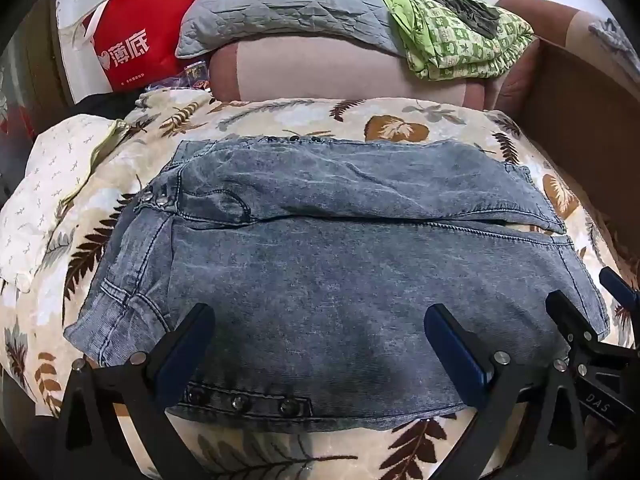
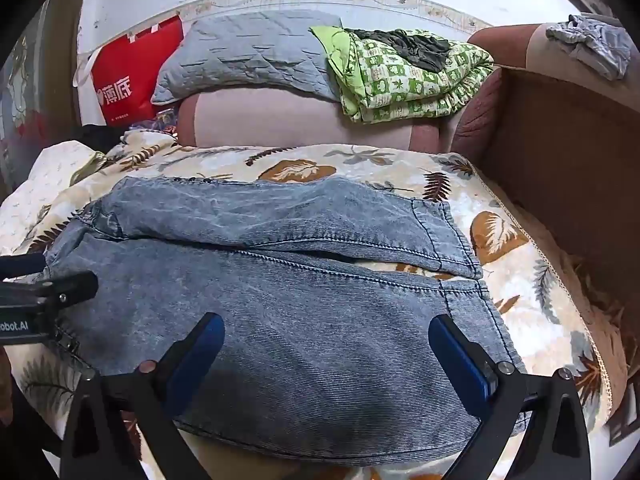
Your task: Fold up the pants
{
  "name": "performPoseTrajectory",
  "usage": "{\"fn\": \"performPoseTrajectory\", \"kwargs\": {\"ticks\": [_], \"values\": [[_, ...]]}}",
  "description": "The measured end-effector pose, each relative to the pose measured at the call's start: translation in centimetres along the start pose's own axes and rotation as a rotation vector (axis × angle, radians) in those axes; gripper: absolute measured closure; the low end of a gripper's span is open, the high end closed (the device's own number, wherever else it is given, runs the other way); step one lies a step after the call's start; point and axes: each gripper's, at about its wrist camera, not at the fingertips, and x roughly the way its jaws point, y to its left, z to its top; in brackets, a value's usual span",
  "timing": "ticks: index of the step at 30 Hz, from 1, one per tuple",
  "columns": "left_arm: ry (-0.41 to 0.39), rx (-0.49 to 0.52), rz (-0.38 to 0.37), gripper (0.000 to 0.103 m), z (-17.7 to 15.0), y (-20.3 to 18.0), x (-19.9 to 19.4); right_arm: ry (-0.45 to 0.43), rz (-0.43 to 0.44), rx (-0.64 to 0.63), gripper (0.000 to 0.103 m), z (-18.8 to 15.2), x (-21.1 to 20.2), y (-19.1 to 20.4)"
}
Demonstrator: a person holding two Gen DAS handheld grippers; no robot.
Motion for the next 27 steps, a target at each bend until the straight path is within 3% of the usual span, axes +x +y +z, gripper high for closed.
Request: {"fn": "performPoseTrajectory", "kwargs": {"ticks": [2, 27], "values": [[-0.028, -0.016, -0.014, 0.000, -0.4, 0.3, 0.0, -0.005, 0.000, -0.002, 0.000, 0.0, -0.1, 0.1], [-0.019, -0.028, -0.021, 0.000, -1.2, 0.6, -0.3, -0.016, -0.011, -0.005, 0.000, -0.3, -0.3, 0.0]]}}
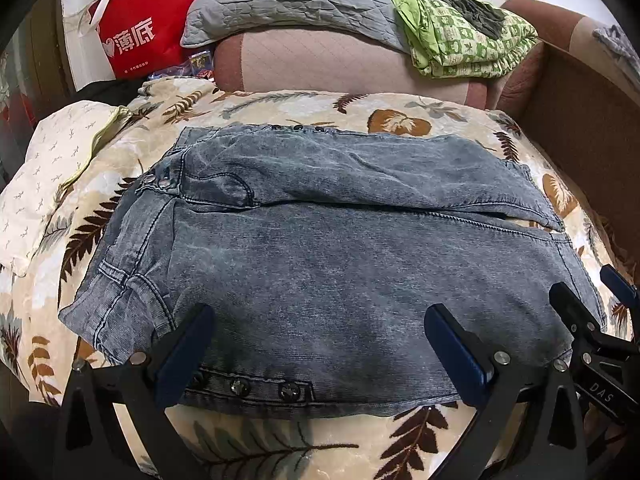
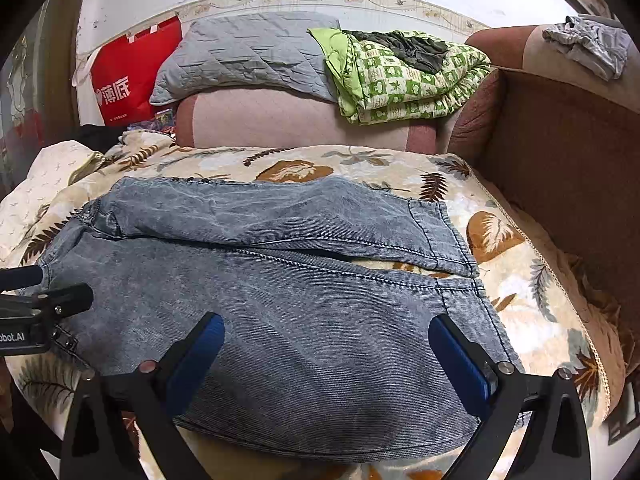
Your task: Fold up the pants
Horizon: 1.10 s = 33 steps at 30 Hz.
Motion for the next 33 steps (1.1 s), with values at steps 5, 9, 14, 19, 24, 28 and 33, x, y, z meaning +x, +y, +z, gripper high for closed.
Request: {"fn": "performPoseTrajectory", "kwargs": {"ticks": [5, 9, 14, 19, 24, 28, 33], "values": [[0.001, -0.001, -0.003, 0.000, -0.01, 0.00, 0.03, 0.004, 0.001, 0.001, 0.000, -0.06, 0.08, -0.06], [0.003, 0.000, -0.004, 0.000, -0.02, -0.02, 0.12, 0.004, 0.001, 0.001, 0.000, -0.08, 0.08, -0.08], [0.003, -0.006, -0.006, 0.000, -0.03, 0.18, 0.05, 0.004, 0.002, 0.003, 0.000, -0.06, 0.14, -0.07], [0.004, -0.013, -0.004, 0.000, -0.10, 0.44, 0.06, 0.009, -0.004, -0.003, 0.000, -0.09, 0.17, 0.08], [0.000, -0.017, 0.002, 0.000, -0.14, 0.57, -0.07, 0.014, -0.005, 0.008, 0.000, -0.03, 0.21, -0.18], [0.000, -0.018, 0.006, 0.000, -0.18, 0.67, -0.03, 0.016, -0.005, 0.013, 0.000, -0.04, 0.18, -0.30], [0.003, -0.024, 0.006, 0.000, -0.33, 0.73, 0.03, 0.022, -0.006, 0.019, 0.000, -0.06, 0.22, -0.34]]}}
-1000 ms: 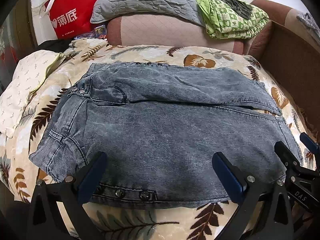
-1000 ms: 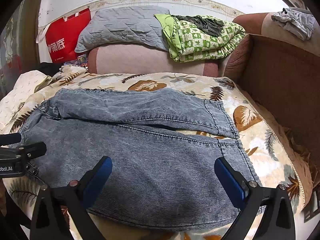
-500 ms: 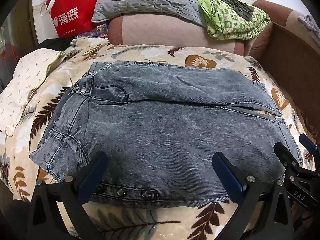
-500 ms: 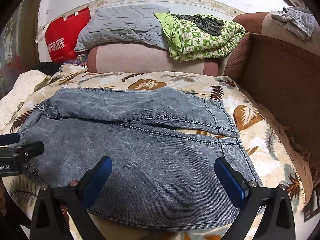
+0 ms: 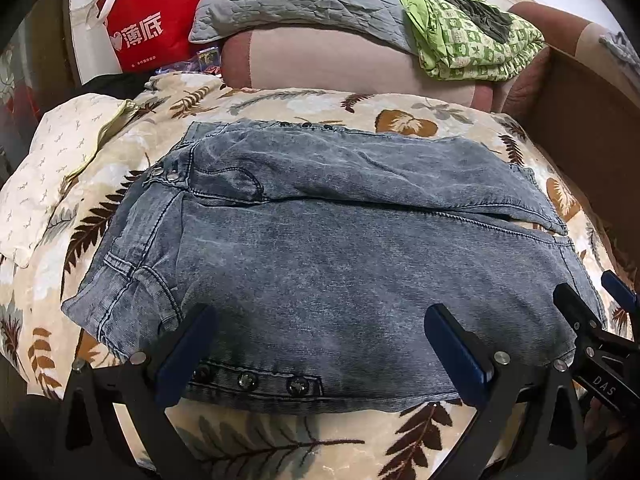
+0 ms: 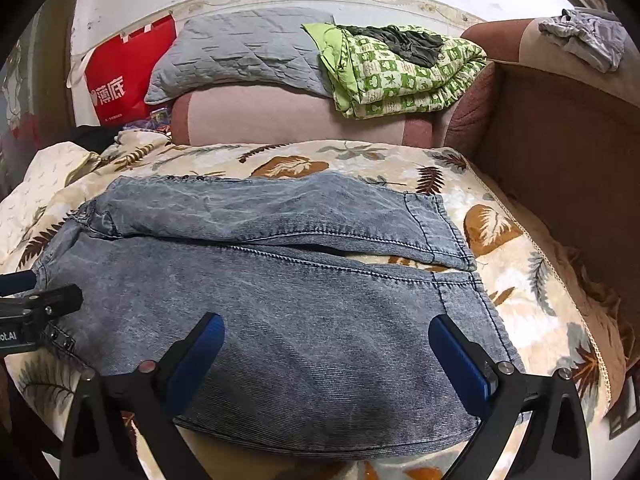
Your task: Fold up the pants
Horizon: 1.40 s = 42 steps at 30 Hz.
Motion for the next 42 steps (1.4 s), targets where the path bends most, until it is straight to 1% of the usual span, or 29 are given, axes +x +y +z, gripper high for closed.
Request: {"fn": "performPoseTrajectory", "kwargs": {"ticks": [17, 42], "values": [[0.002, -0.019, 0.015, 0.000, -0.11, 0.64, 0.11, 0.005, 0.000, -0.004, 0.000, -0.10, 0.16, 0.12], [0.027, -0.030, -0.003, 0.000, -0.47, 0.93, 0.85, 0.014, -0.001, -0.009, 0.000, -0.33, 0.53, 0.33]]}}
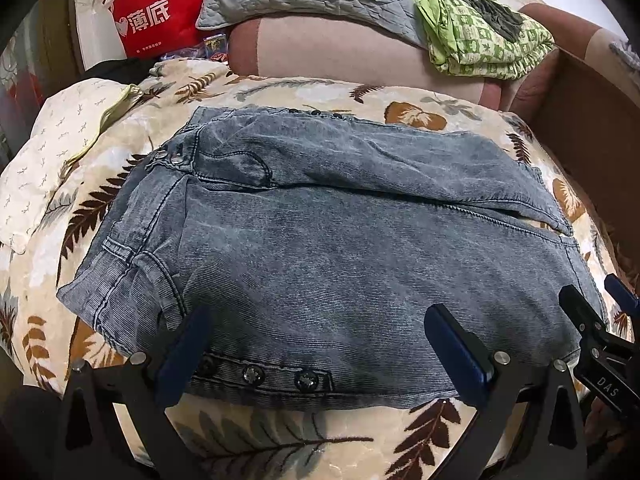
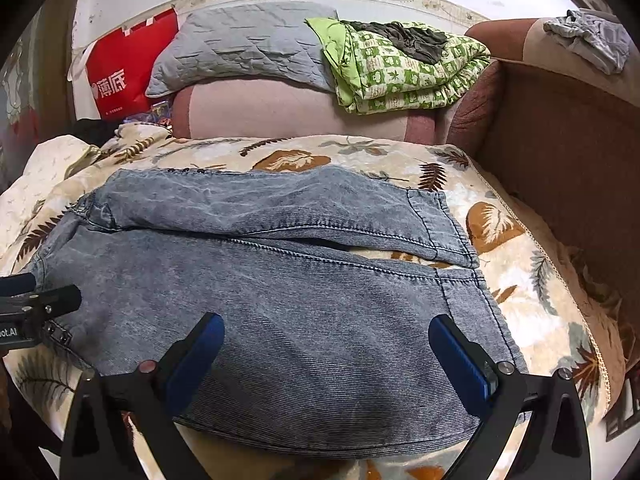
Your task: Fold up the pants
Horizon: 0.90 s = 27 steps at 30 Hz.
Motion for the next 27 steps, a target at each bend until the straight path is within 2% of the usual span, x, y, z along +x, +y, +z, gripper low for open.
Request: {"fn": "performPoseTrajectory", "kwargs": {"ticks": [3, 5, 7, 9, 11, 14, 17, 18, 22, 24, 26, 27], "values": [[-0.004, -0.034, -0.023, 0.000, 0.1, 0.9, -0.4, 0.005, 0.008, 0.012, 0.000, 0.0, 0.1, -0.2], [-0.011, -0.100, -0.035, 0.000, 0.2, 2.6, -0.9, 0.022, 0.033, 0.038, 0.000, -0.1, 0.3, -0.7], [-0.027, -0.206, 0.003, 0.000, -0.1, 6.0, -1.7, 0.074, 0.102, 0.110, 0.000, -0.3, 0.4, -1.9], [-0.033, -0.327, 0.082, 0.000, -0.7, 10.0, -2.2, 0.136, 0.235, 0.267, 0.000, -1.0, -0.1, -4.3], [-0.023, -0.405, 0.131, 0.000, -1.4, 12.7, -2.1, 0.194, 0.339, 0.423, 0.000, -2.2, -0.6, -6.6], [0.020, -0.489, 0.169, 0.000, -2.4, 15.7, -0.9, 0.297, 0.404, 0.621, 0.000, -5.2, -0.7, -9.8], [0.056, -0.483, 0.152, 0.000, -2.5, 16.3, 0.3, 0.364, 0.378, 0.742, 0.000, -6.8, 0.1, -12.3], [0.066, -0.471, 0.141, 0.000, -2.4, 16.2, 0.7, 0.370, 0.350, 0.796, 0.000, -7.4, 0.4, -13.6], [0.100, -0.495, 0.112, 0.000, -2.2, 16.8, 2.5, 0.363, 0.351, 0.999, 0.004, -9.0, 2.3, -17.1], [0.093, -0.496, 0.107, 0.000, -2.1, 17.0, 2.5, 0.329, 0.331, 1.033, 0.004, -9.1, 2.8, -18.2], [0.076, -0.541, 0.059, 0.000, -2.1, 17.8, 2.1, 0.317, 0.318, 1.055, 0.007, -8.8, 2.9, -18.7], [0.050, -0.593, 0.027, 0.003, -2.2, 18.6, 1.6, 0.310, 0.285, 1.033, 0.018, -8.1, 2.7, -18.9]]}}
